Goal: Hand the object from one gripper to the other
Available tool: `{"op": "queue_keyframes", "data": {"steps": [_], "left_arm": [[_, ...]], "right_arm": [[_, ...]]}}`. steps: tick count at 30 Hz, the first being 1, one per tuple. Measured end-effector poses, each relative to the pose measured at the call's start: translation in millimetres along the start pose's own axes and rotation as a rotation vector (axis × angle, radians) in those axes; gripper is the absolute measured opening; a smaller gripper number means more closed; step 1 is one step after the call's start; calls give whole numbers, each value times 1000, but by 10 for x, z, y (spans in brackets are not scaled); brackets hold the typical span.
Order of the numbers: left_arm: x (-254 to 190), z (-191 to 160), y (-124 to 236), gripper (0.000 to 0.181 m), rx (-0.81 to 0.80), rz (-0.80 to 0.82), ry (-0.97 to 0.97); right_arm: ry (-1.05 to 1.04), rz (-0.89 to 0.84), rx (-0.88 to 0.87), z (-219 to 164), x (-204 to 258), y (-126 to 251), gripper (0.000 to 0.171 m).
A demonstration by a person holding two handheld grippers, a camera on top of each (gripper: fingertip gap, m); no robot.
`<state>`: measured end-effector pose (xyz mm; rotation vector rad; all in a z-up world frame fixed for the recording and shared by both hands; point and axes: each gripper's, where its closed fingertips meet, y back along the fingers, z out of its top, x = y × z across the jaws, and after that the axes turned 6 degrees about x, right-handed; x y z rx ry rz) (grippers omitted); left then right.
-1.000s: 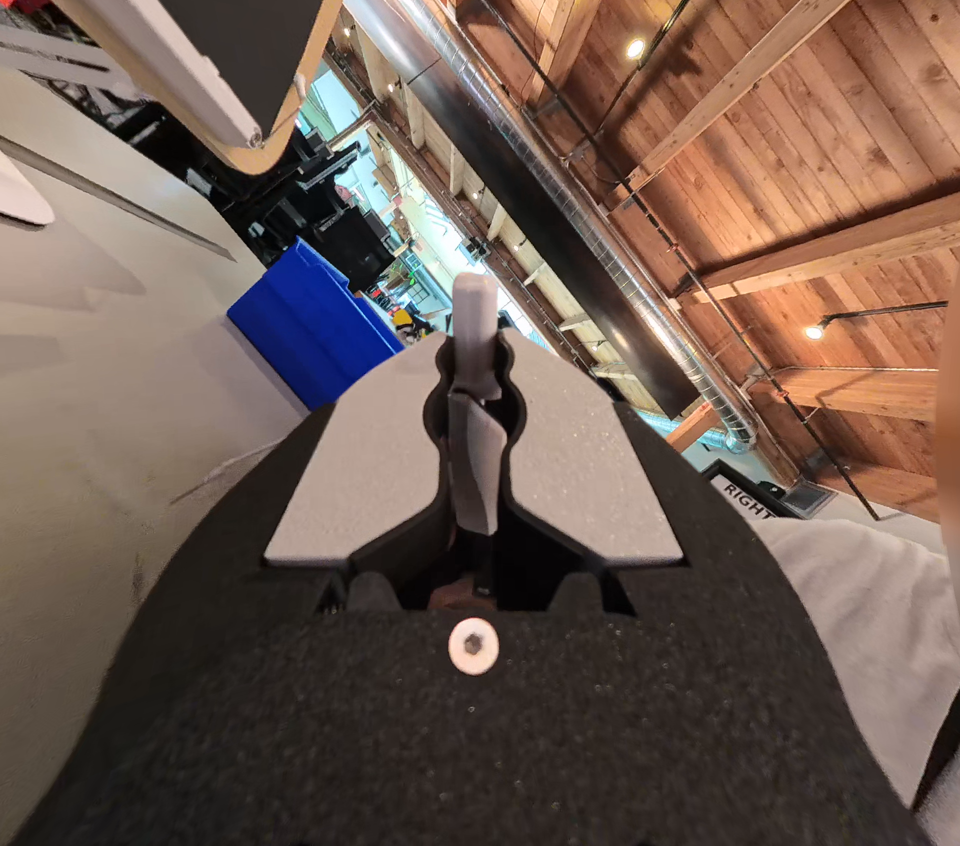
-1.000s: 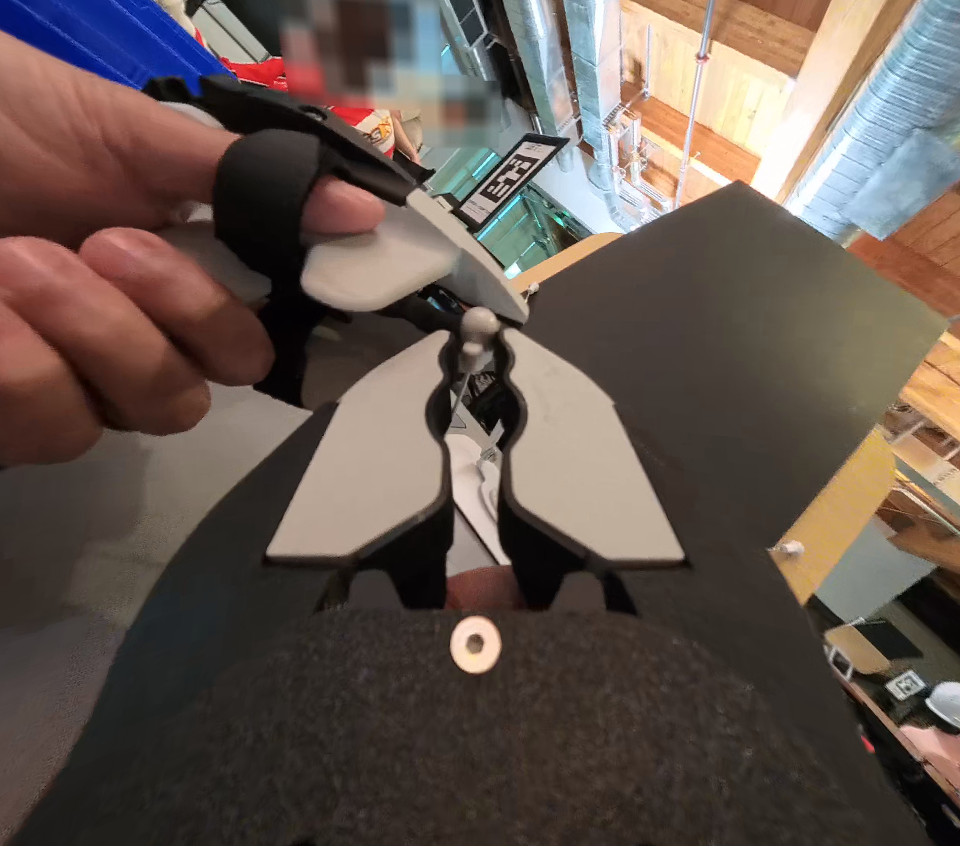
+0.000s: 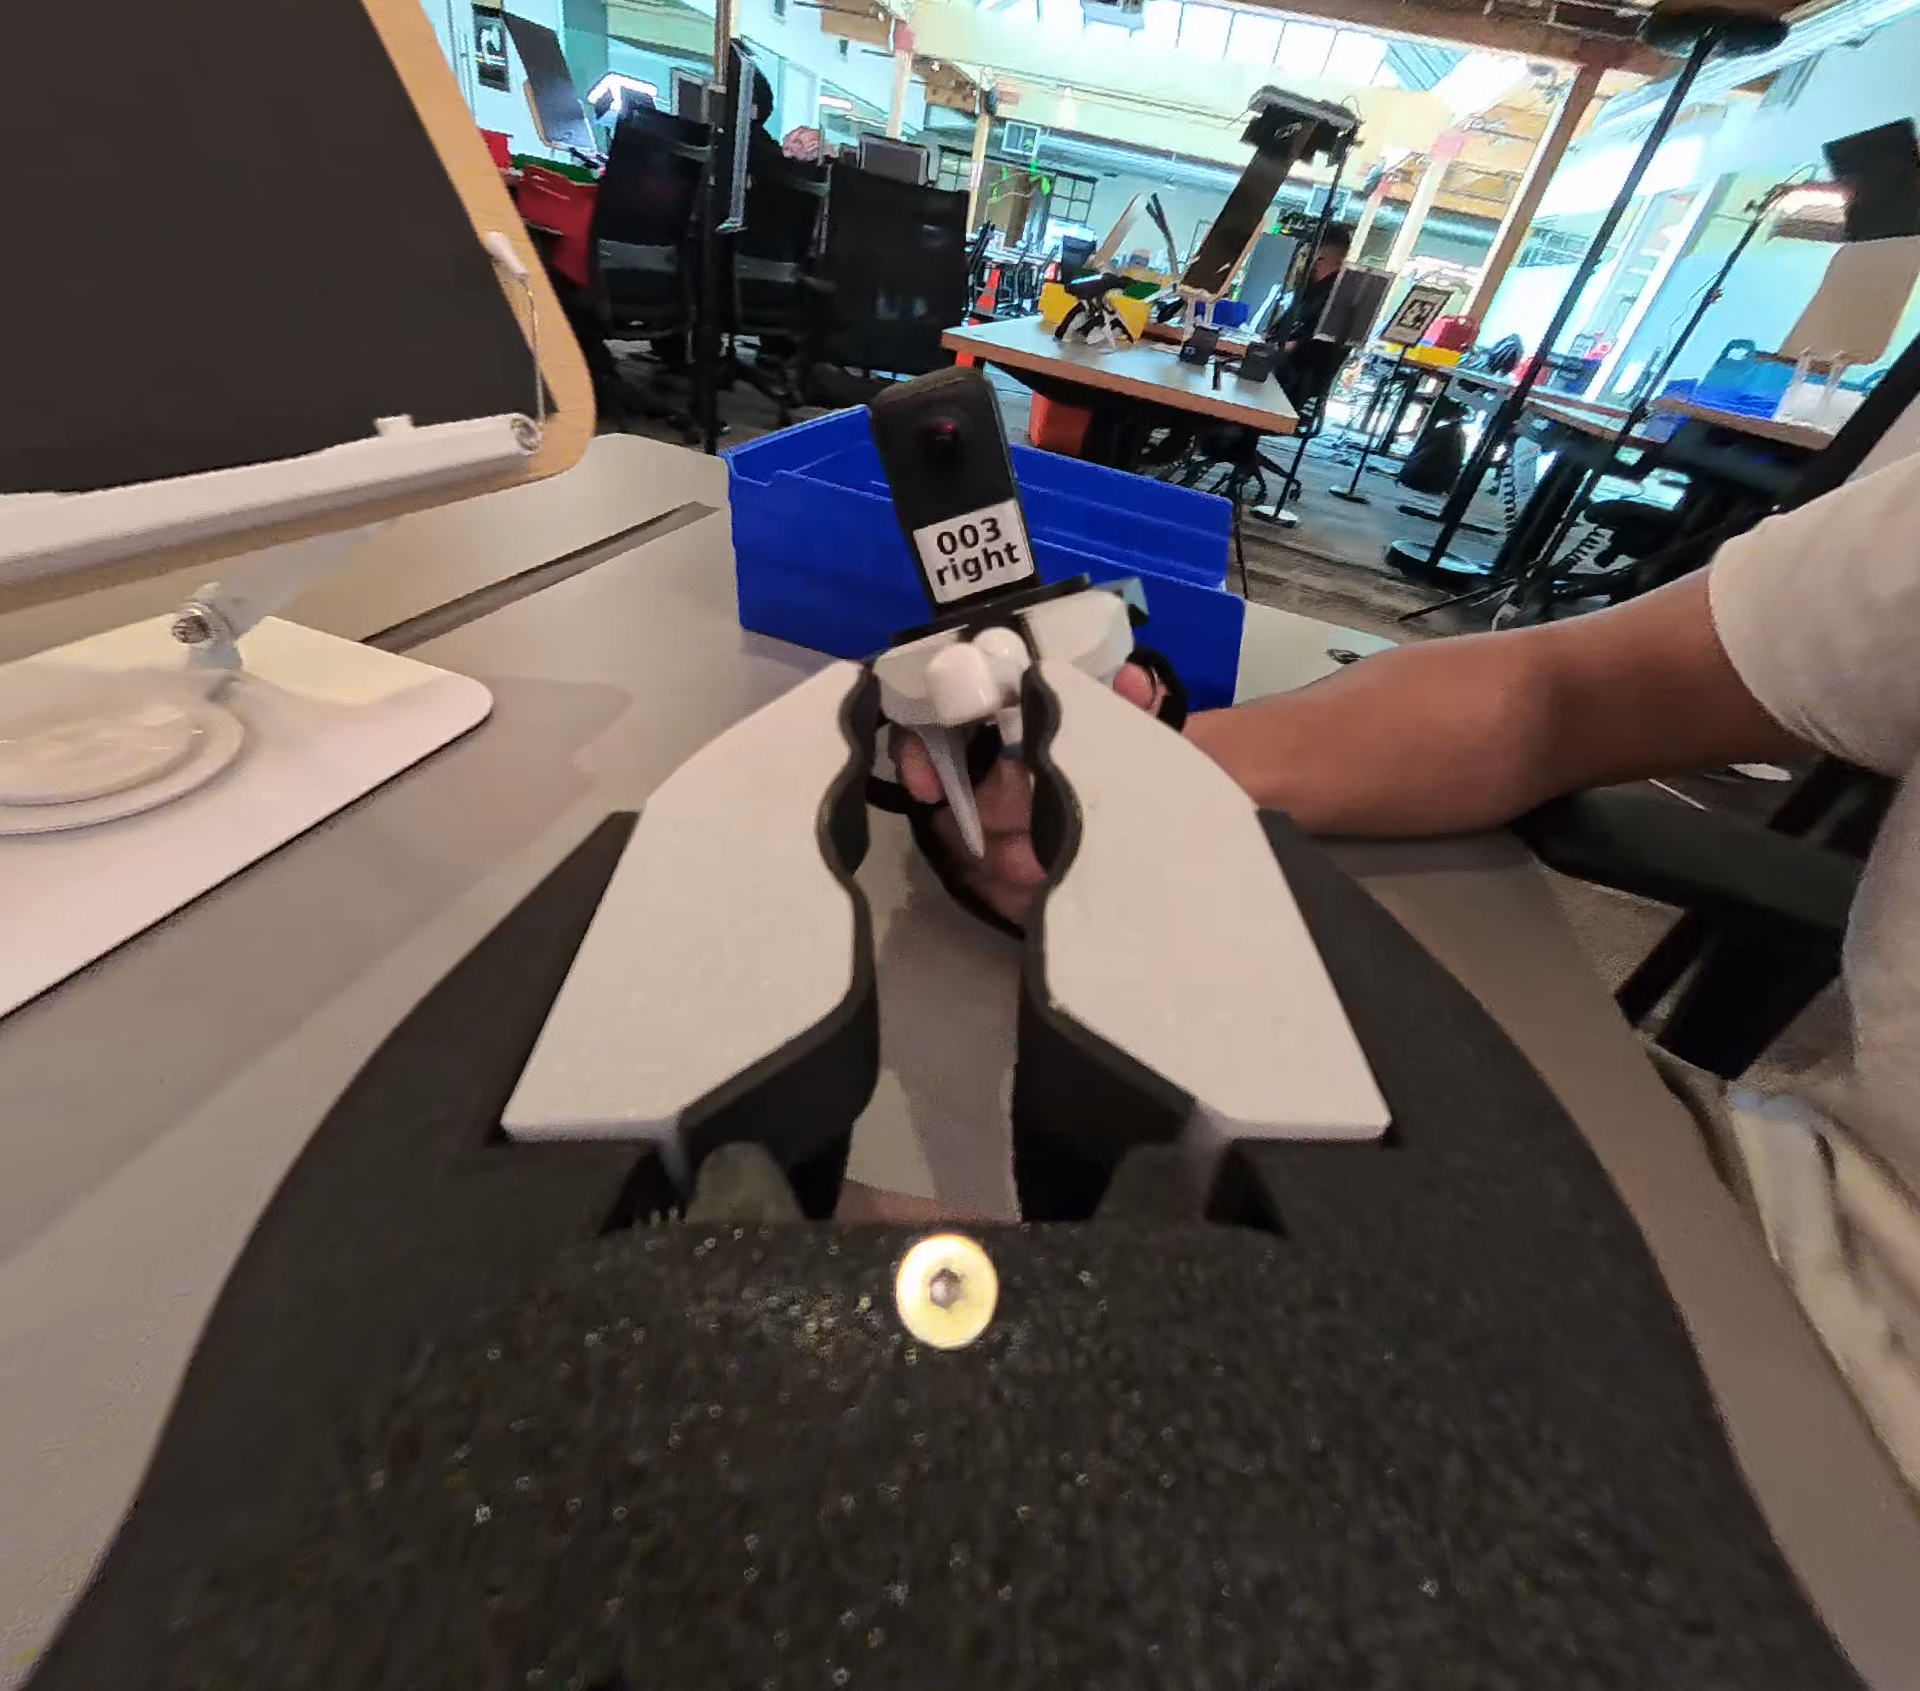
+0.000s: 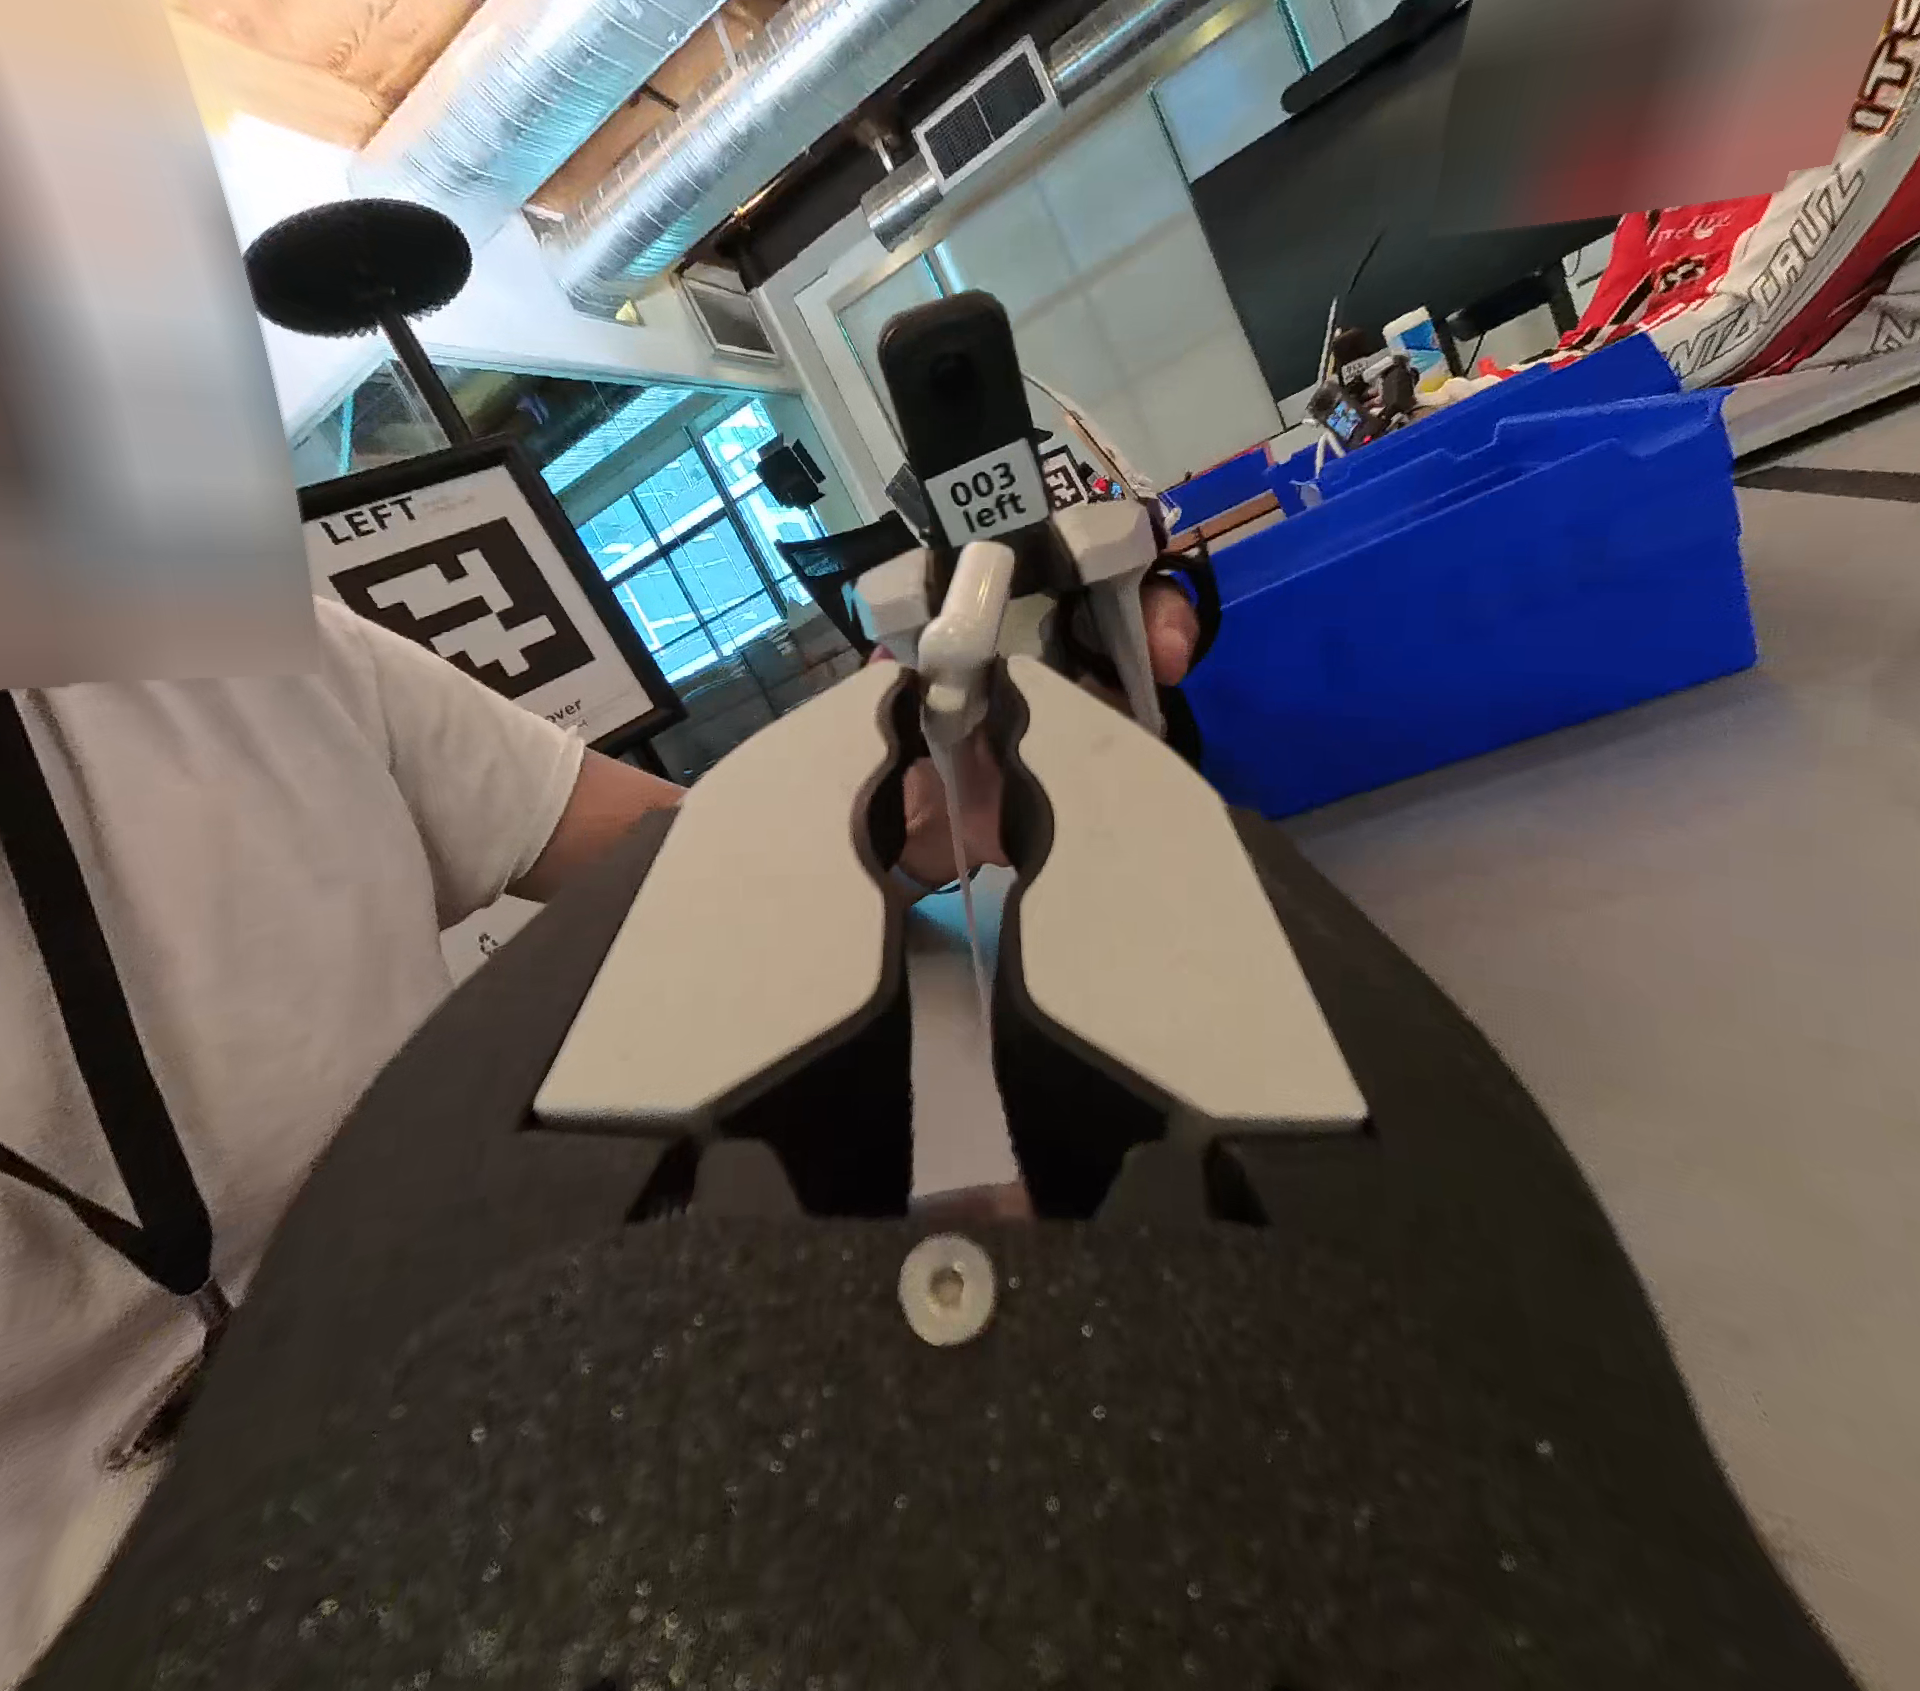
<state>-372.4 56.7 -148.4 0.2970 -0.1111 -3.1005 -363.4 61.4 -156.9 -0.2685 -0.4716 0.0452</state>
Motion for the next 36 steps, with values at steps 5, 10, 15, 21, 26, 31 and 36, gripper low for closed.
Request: {"op": "queue_keyframes", "data": {"steps": [5, 10, 15, 21, 26, 31, 36], "left_arm": [[-34, -29, -19, 15, 29, -15, -16], [77, -60, -23, 12, 38, 56, -37], [319, -49, 81, 12, 116, 354, -335], [374, -166, 48, 12, 295, 565, -730], [369, -288, -24, 12, 375, 603, -831], [359, -295, -35, 12, 385, 600, -823], [365, -339, -52, 13, 402, 595, -819]], "right_arm": [[6, -5, 27, -32, -26, 12, 13], [32, -133, -4, -11, -205, 56, 12], [84, -359, -76, 115, -423, 149, 47], [-39, -488, 146, -15, -520, -74, 72], [-22, -581, 249, -118, -536, -109, 68], [-44, -586, 243, -116, -571, -66, 52], [-92, -568, 236, -155, -601, -41, 51]]}}
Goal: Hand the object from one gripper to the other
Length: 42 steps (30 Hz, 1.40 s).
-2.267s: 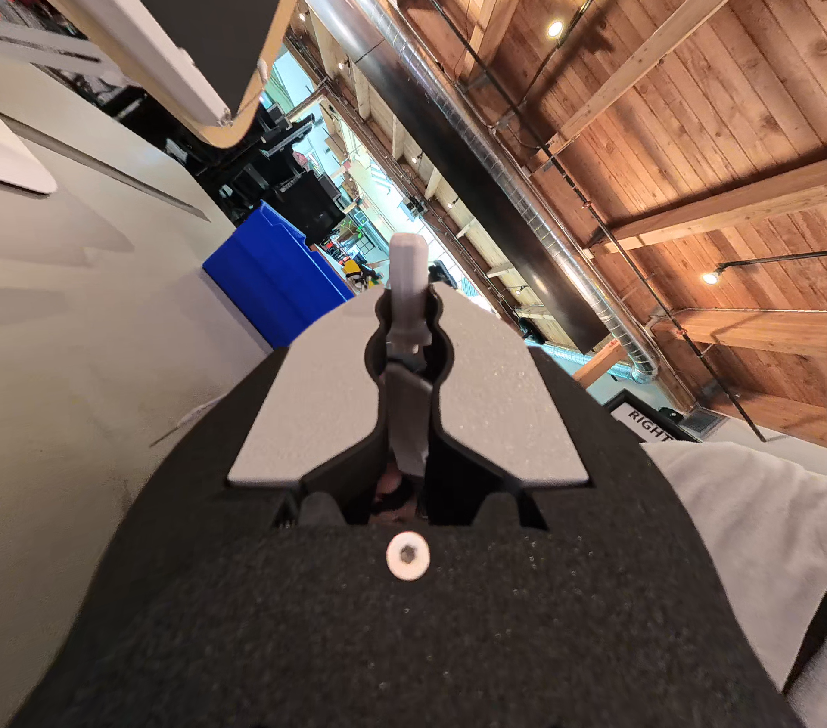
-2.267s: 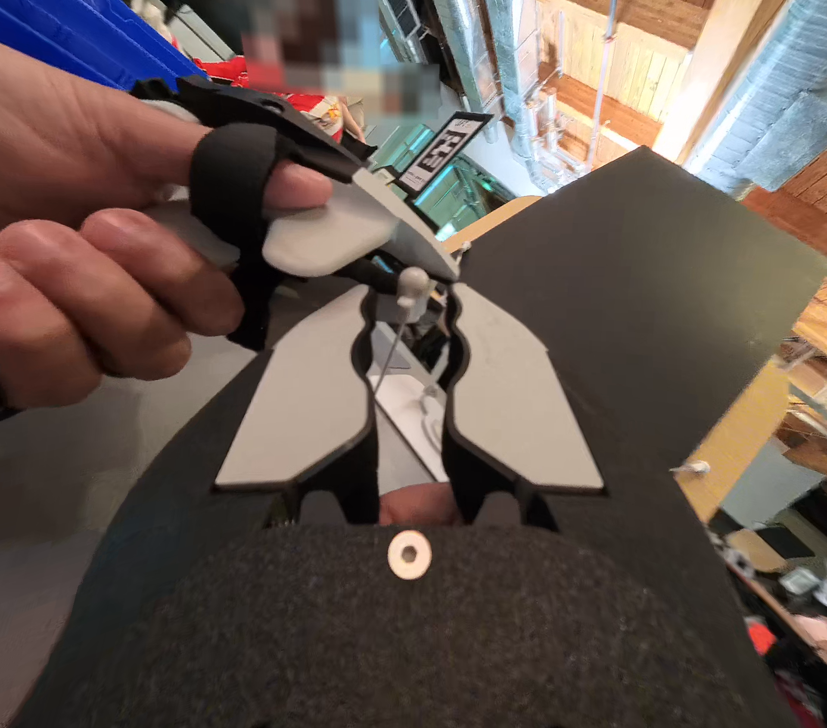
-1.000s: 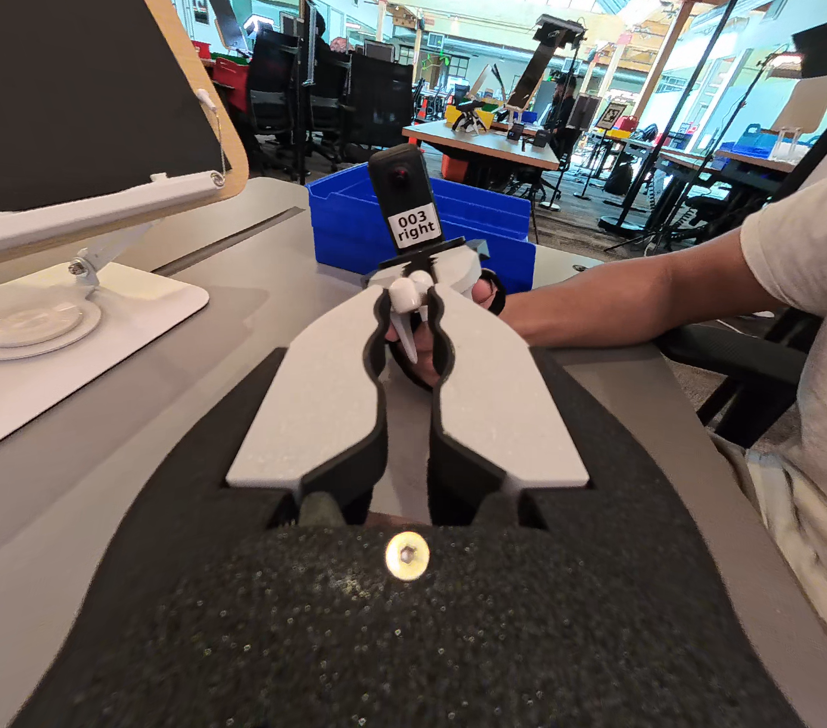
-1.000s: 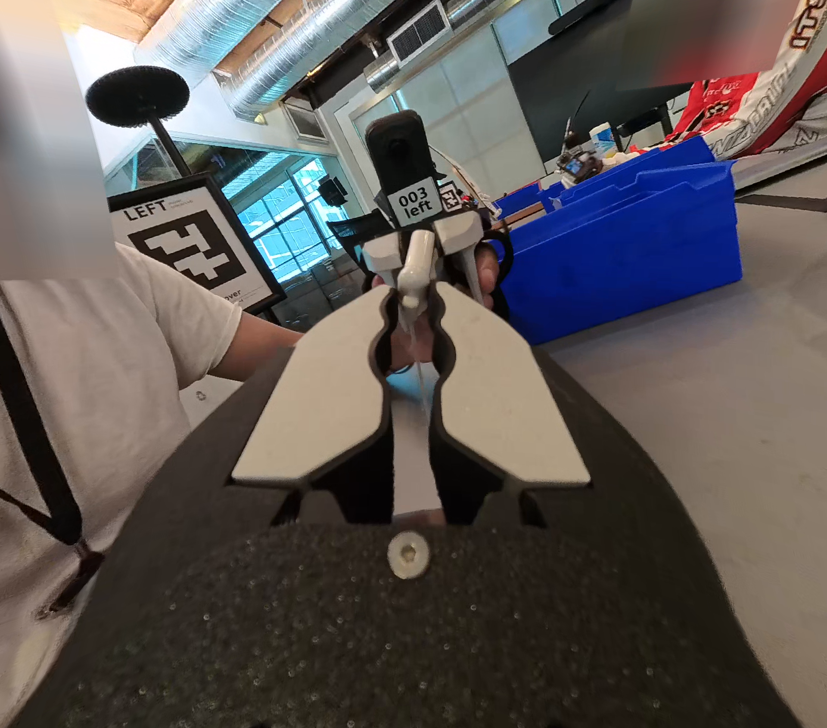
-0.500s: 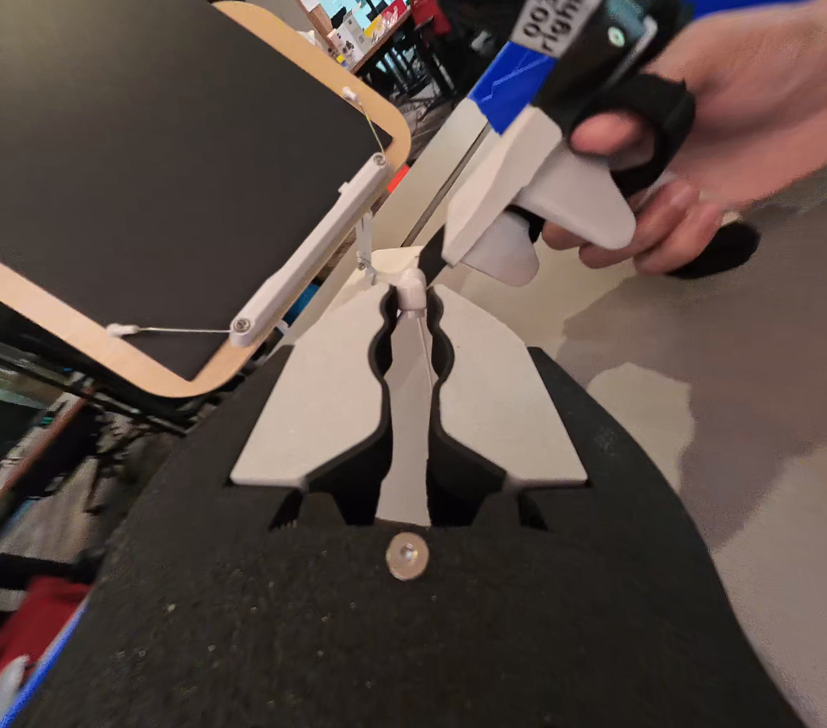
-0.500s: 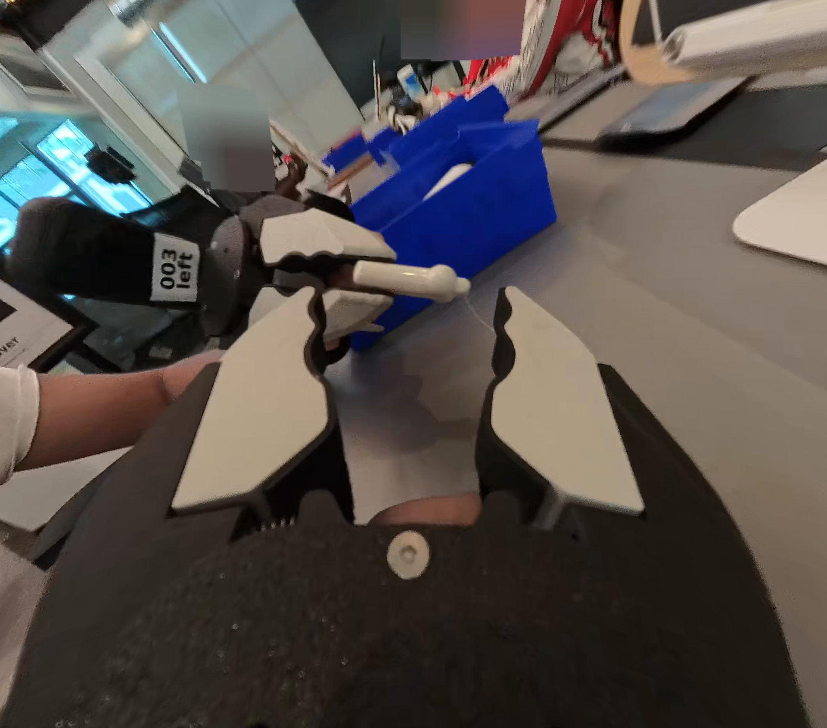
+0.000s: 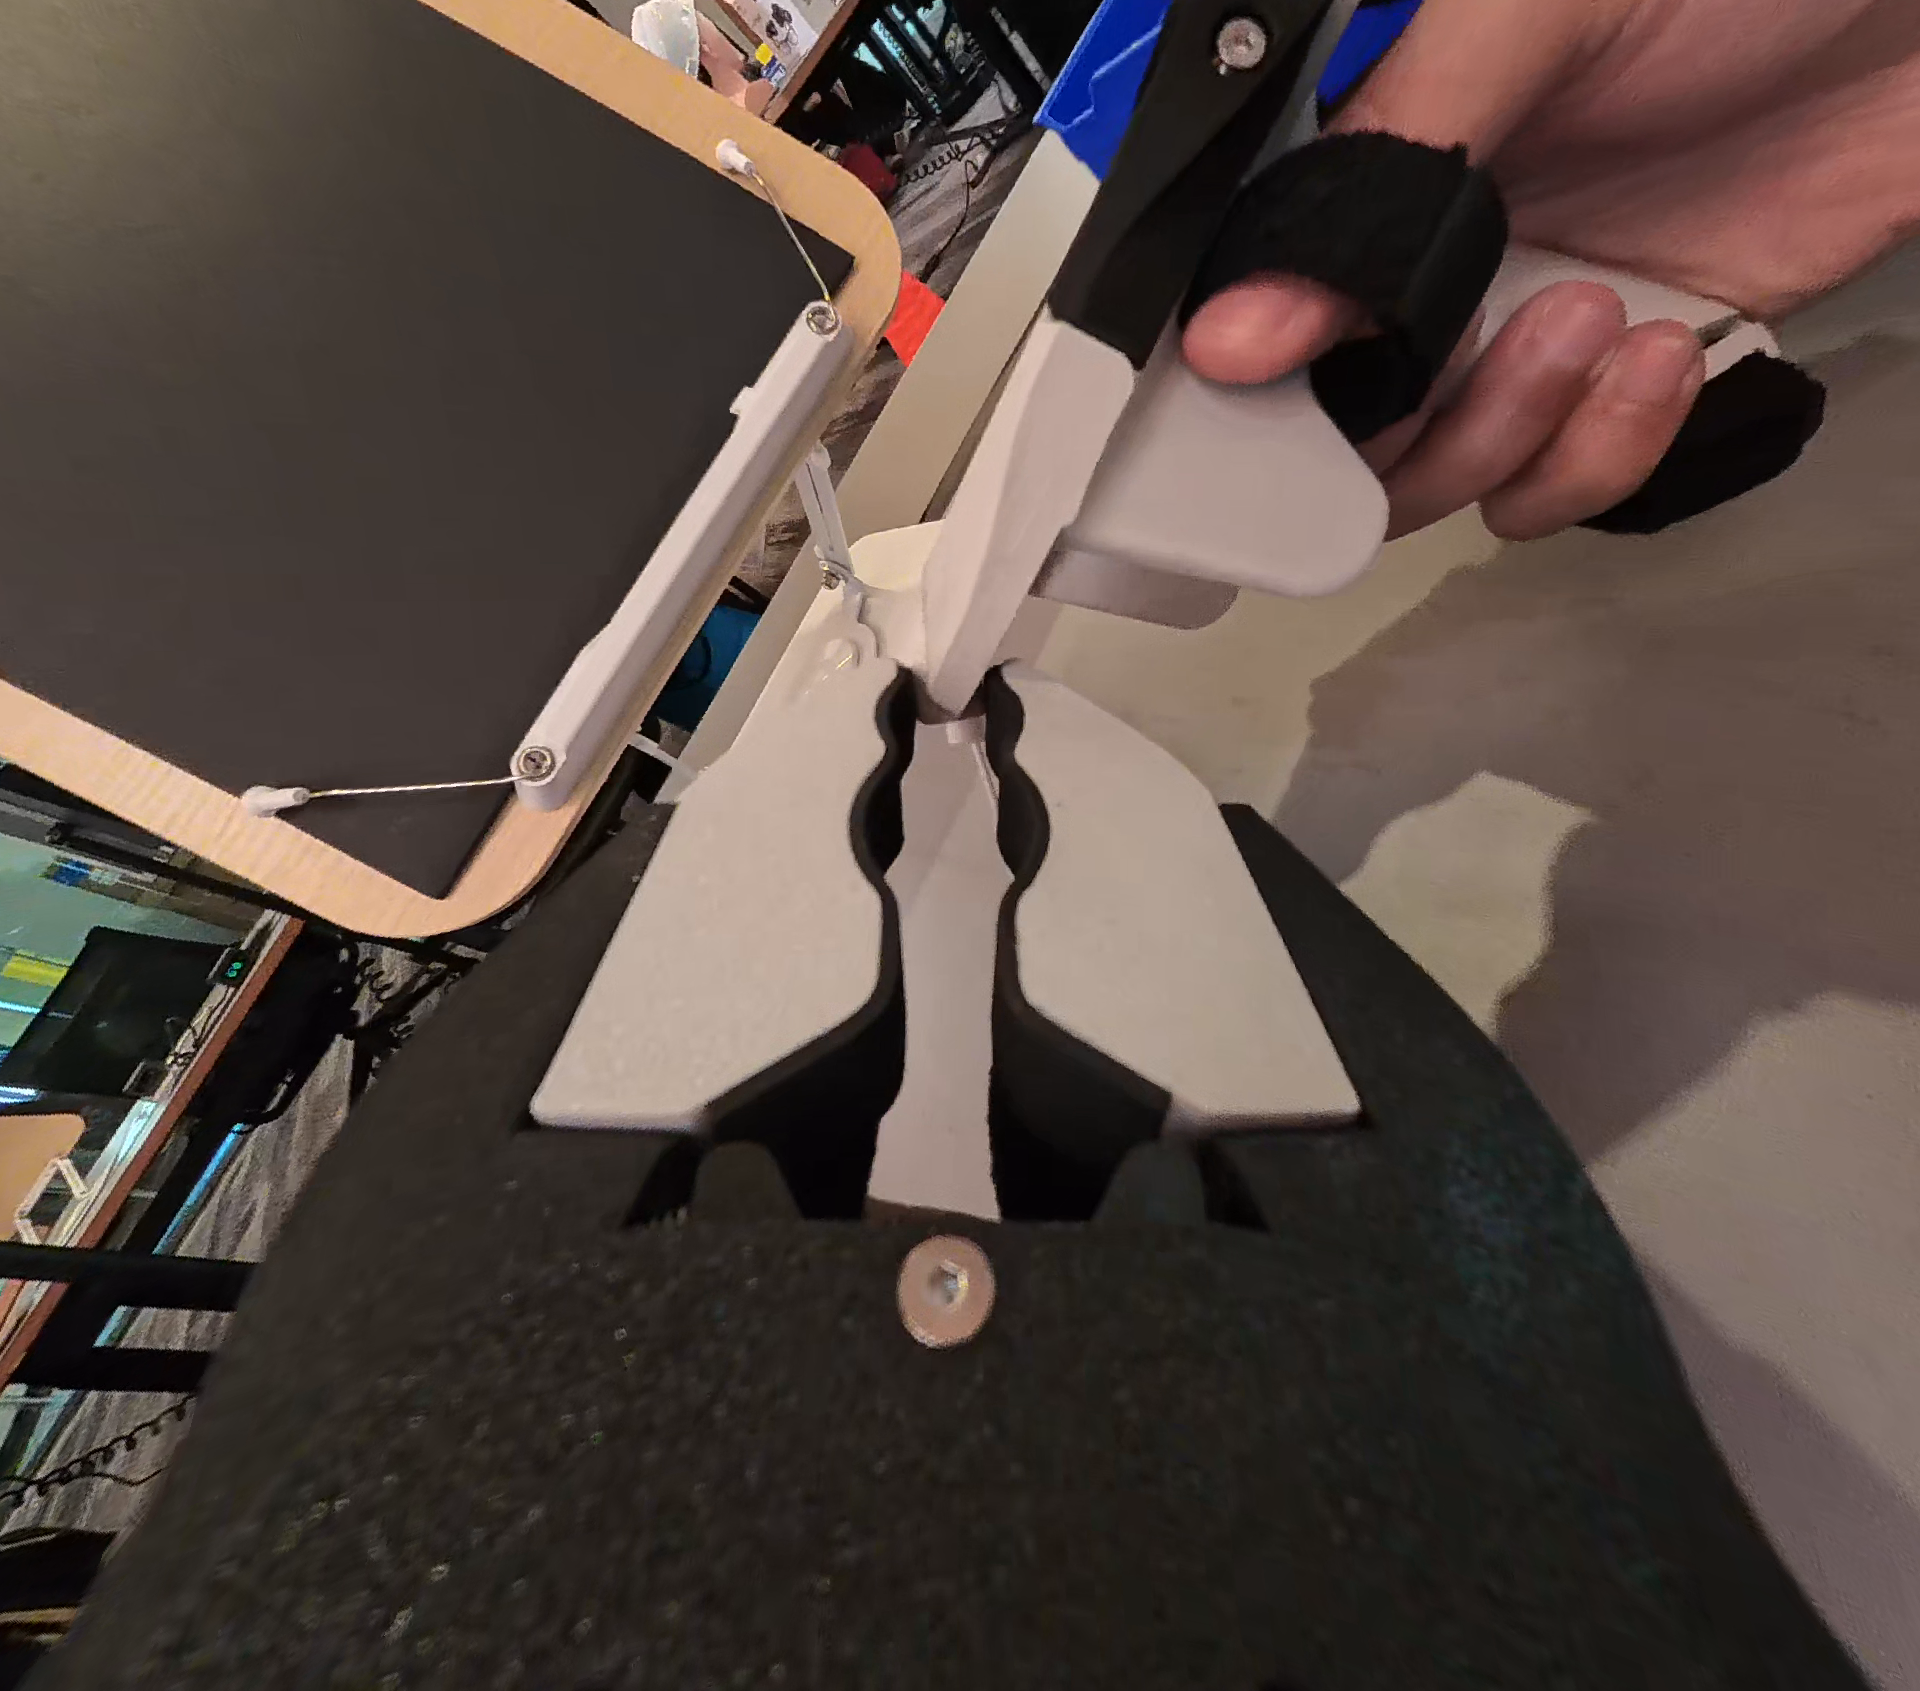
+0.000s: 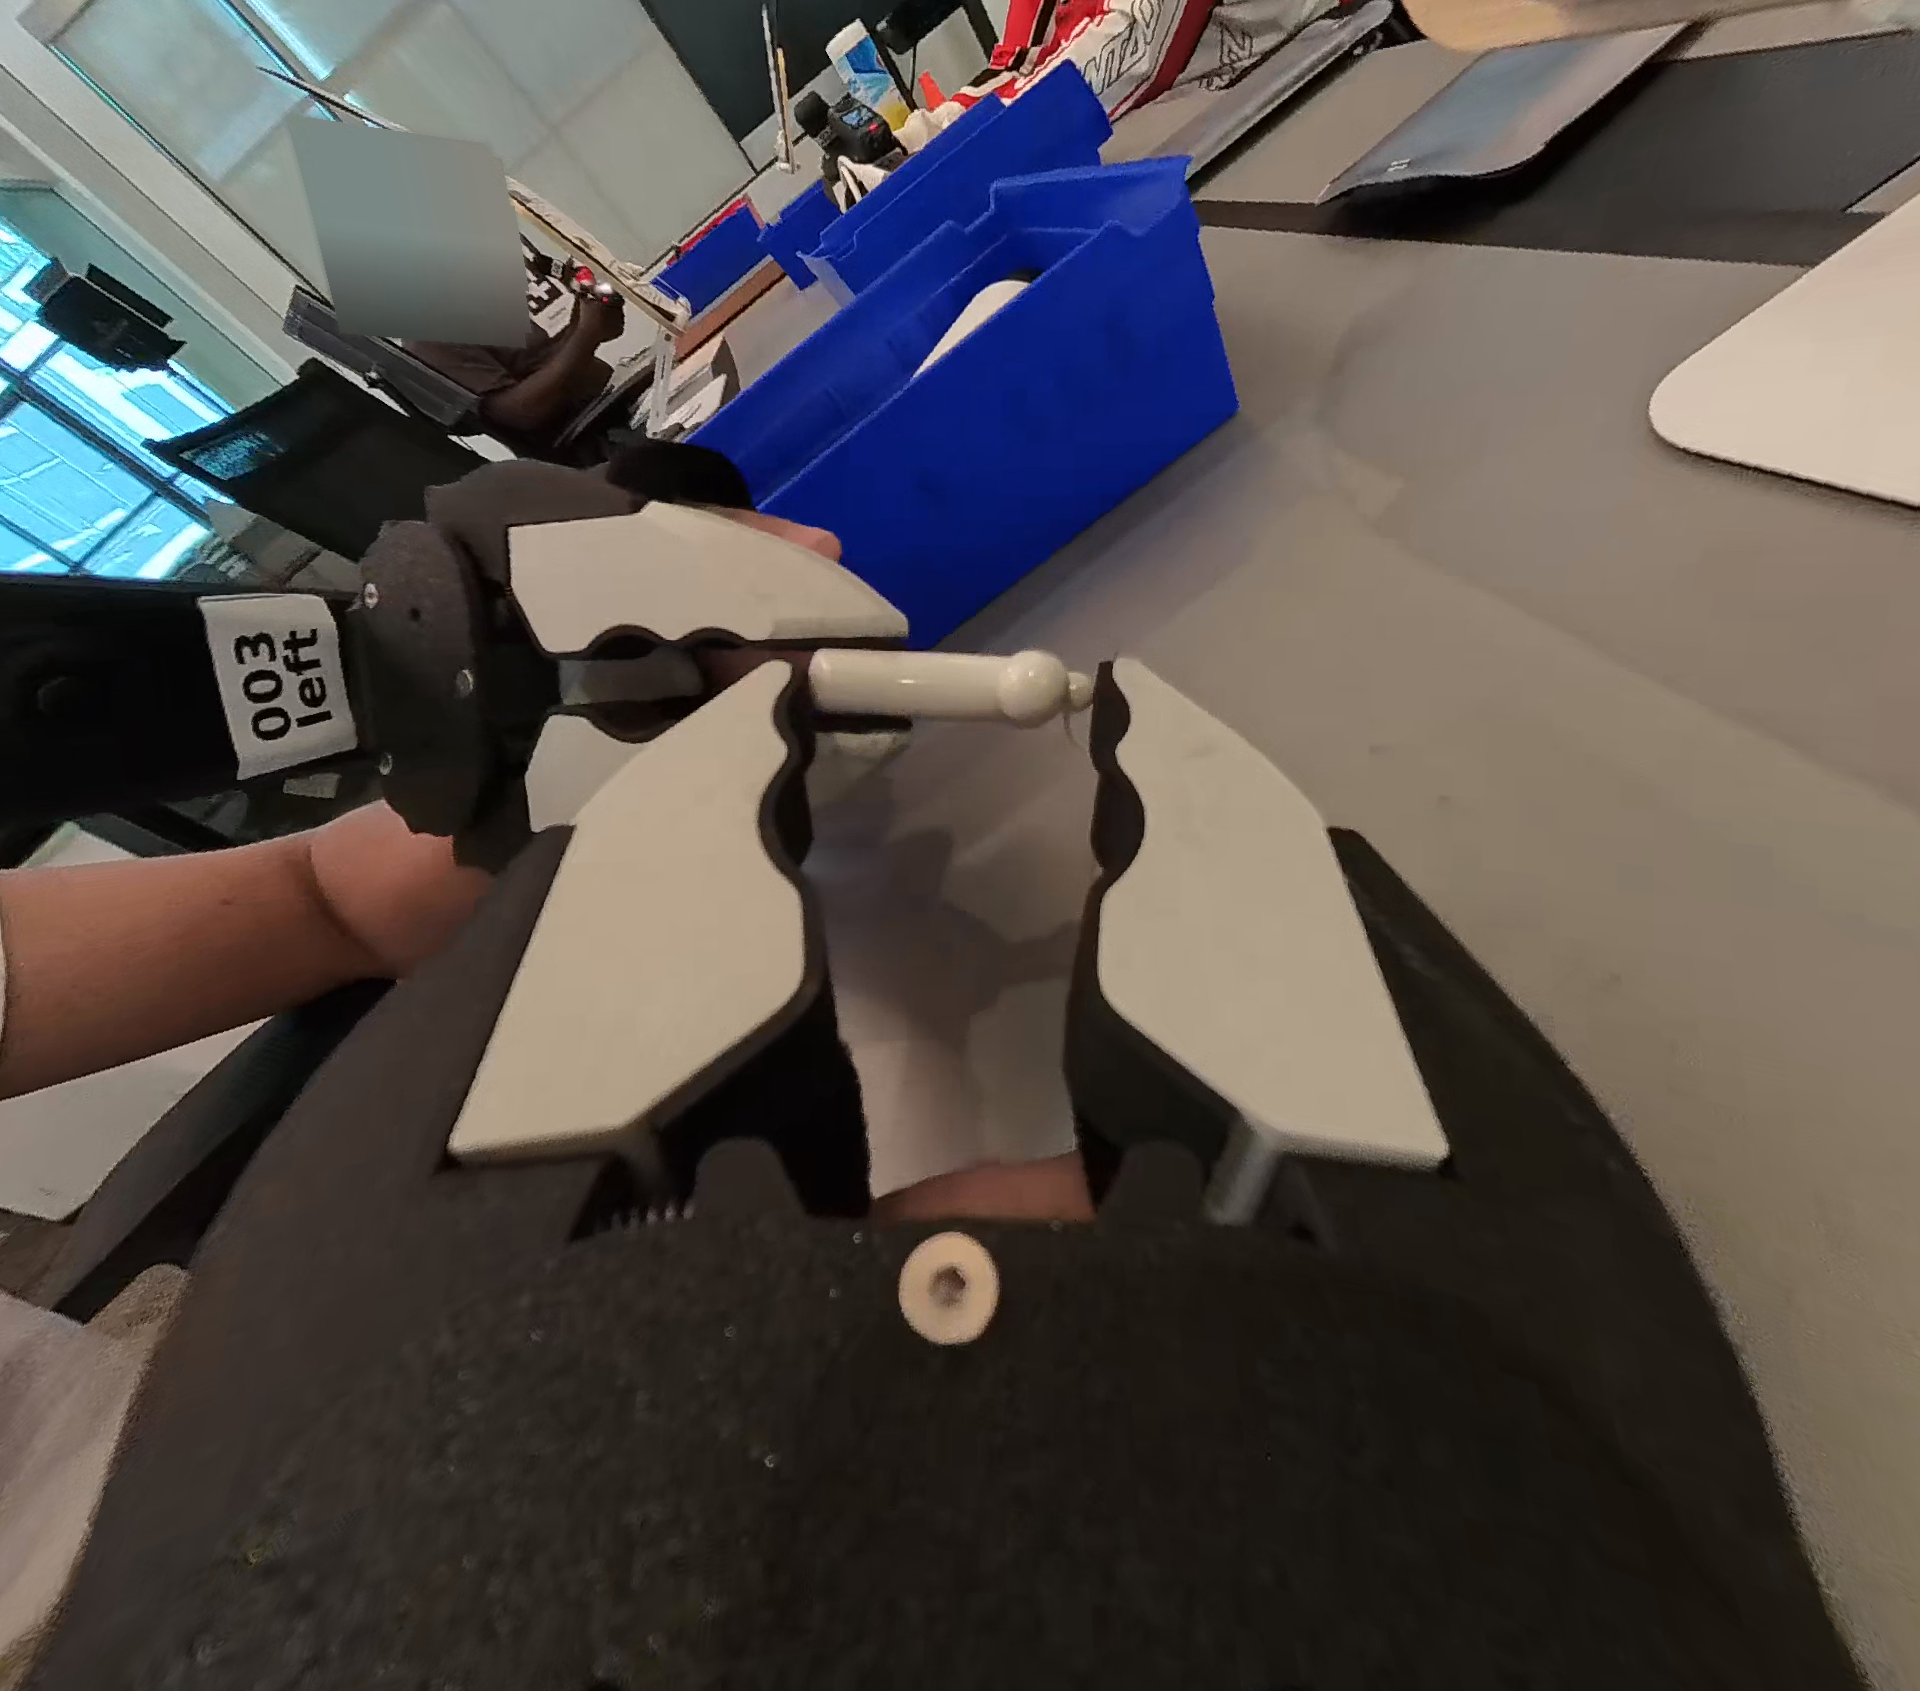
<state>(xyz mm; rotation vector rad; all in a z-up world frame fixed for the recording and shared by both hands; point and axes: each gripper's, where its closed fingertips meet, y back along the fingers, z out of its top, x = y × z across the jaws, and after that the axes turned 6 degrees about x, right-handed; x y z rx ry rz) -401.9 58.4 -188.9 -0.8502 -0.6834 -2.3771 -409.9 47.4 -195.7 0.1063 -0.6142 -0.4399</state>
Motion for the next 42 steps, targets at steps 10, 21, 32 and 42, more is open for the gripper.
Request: {"op": "queue_keyframes", "data": {"steps": [10, 21, 32, 42], "left_arm": [[54, 32, 6, 22, -30, -35, 162], [90, 140, 111, 34, -201, -540, 865], [-160, 88, 65, 13, -126, -644, 808], [192, -249, -57, 13, 14, -161, 401]], "right_arm": [[48, -156, -80, 141, -361, 222, 51], [1270, -722, -119, 139, 154, 236, 51], [1402, -802, -112, 77, 145, 183, 51], [700, -319, -91, -65, 39, 58, 59]]}}
